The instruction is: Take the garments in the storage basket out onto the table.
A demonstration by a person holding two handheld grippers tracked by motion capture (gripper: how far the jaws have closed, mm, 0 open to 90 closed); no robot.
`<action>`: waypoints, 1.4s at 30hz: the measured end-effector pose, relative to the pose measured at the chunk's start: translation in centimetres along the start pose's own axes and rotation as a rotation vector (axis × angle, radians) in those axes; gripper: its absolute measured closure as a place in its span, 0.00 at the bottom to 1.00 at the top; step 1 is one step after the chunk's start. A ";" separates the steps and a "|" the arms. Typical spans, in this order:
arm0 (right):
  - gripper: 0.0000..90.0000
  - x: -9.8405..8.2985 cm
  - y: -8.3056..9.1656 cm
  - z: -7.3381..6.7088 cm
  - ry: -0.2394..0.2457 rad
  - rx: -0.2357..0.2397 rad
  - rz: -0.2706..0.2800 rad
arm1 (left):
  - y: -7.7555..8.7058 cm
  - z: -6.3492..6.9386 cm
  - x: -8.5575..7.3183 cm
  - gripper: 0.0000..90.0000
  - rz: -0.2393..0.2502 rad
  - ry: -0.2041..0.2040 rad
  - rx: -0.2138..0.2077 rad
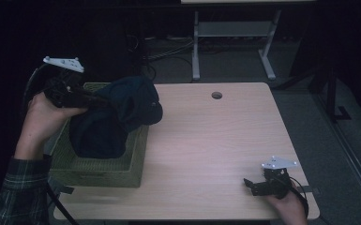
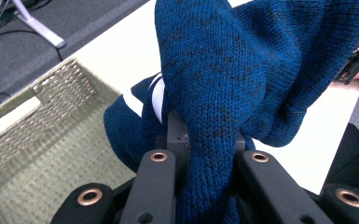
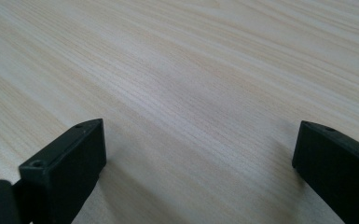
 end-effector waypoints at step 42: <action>0.03 0.0 0.0 0.0 0.000 0.000 0.000 | -6.3 5.7 5.8 0.89 0.040 -0.095 -0.168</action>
Point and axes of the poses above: each handheld gripper's, and its own axes: y roughly backward along the jaws, x roughly out of its top, z roughly to its right, the point moved 6 cm from there along -y, roughly forward along the jaws, and after that the axes turned 2 degrees about x, right-handed, at the moved point
